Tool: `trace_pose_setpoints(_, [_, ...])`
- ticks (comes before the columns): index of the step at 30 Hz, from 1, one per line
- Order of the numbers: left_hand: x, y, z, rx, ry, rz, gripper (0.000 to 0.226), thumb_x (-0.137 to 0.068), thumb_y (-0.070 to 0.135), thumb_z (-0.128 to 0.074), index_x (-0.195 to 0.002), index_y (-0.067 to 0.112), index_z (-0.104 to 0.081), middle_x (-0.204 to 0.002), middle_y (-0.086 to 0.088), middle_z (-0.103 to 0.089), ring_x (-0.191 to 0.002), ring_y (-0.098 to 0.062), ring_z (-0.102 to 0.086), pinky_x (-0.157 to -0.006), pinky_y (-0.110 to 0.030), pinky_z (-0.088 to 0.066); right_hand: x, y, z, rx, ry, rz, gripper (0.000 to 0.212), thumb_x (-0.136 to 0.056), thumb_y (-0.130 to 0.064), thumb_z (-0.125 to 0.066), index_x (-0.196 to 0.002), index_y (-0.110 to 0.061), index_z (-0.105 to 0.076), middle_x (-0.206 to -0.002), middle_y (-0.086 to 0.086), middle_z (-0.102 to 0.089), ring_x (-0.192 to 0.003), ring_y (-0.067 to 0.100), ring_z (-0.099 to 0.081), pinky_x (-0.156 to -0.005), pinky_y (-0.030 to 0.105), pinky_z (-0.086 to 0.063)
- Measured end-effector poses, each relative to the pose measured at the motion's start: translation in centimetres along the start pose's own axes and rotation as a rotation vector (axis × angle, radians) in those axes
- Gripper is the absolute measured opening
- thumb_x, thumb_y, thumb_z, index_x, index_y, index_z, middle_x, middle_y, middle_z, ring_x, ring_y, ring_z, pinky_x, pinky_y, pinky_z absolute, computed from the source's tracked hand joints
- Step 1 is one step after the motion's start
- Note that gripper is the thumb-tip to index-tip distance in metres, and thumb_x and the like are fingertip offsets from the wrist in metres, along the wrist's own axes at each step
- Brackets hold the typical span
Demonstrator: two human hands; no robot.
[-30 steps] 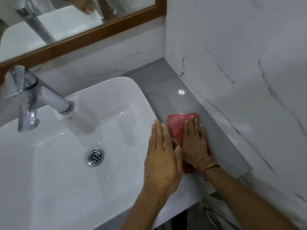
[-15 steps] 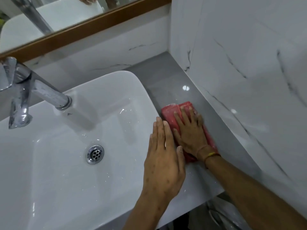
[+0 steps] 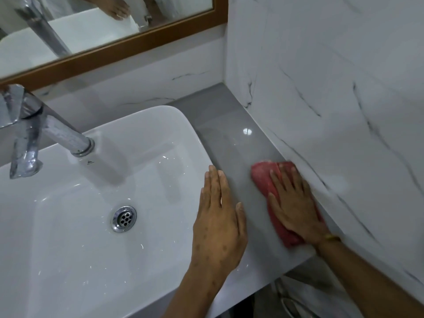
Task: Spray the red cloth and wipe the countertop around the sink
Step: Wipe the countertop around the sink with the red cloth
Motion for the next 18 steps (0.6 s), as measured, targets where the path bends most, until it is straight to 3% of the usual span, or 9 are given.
trace_pose_setpoints(6, [-0.1,0.1,0.0,0.019,-0.023,0.028,0.064,-0.093,0.043,-0.011,-0.148,0.020,0.015,-0.156,0.007,0.027,-0.141,-0.002,0.027,-0.122,-0.031,-0.005,-7.4,-5.8,-0.1,-0.005,0.000,0.077,0.063,-0.097,-0.039,-0.027,-0.151,-0.018,-0.003,-0.162,0.009,-0.003,-0.147,0.037,0.003,-0.118,0.056,-0.007])
trace_pose_setpoints(9, [0.2,0.2,0.1,0.006,-0.044,0.022,0.064,-0.094,0.042,-0.011,-0.148,0.019,0.015,-0.155,0.007,0.028,-0.141,-0.002,0.027,-0.122,-0.029,0.000,-2.5,-7.9,-1.5,-0.004,0.010,0.210,0.065,-0.096,-0.040,-0.030,-0.152,-0.018,-0.004,-0.162,0.010,-0.007,-0.147,0.039,-0.001,-0.118,0.057,-0.011])
trace_pose_setpoints(12, [0.2,-0.1,0.1,0.026,-0.051,0.046,0.065,-0.093,0.045,-0.009,-0.147,0.022,0.018,-0.151,0.012,0.034,-0.139,0.002,0.029,-0.122,-0.028,0.001,2.0,-7.3,-2.4,-0.070,0.028,0.209,0.067,-0.093,-0.043,-0.034,-0.151,-0.020,-0.012,-0.160,0.009,-0.016,-0.146,0.036,-0.013,-0.117,0.057,-0.017])
trace_pose_setpoints(15, [0.0,-0.2,0.2,0.033,-0.034,0.045,0.065,-0.093,0.044,-0.011,-0.147,0.022,0.017,-0.152,0.011,0.032,-0.139,0.002,0.028,-0.122,-0.026,0.001,-1.3,-5.9,-1.2,-0.033,0.049,0.180,0.064,-0.090,-0.041,-0.031,-0.149,-0.019,-0.022,-0.157,0.007,-0.028,-0.145,0.036,-0.020,-0.114,0.055,-0.023])
trace_pose_setpoints(18, [0.3,-0.1,0.1,0.019,-0.040,0.047,0.064,-0.093,0.042,-0.012,-0.146,0.022,0.020,-0.153,0.011,0.033,-0.139,0.002,0.030,-0.121,-0.026,0.002,-8.1,-5.5,0.4,0.020,0.030,0.165,0.062,-0.095,-0.042,-0.024,-0.151,-0.019,-0.009,-0.161,0.005,-0.013,-0.147,0.036,-0.006,-0.116,0.054,-0.018])
Point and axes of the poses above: each hand's wrist, its own x-axis away from the middle knuckle, its own z-axis out of the back of the hand, y = z × x, the point moved 10 cm from there along -x, towards the middle knuckle
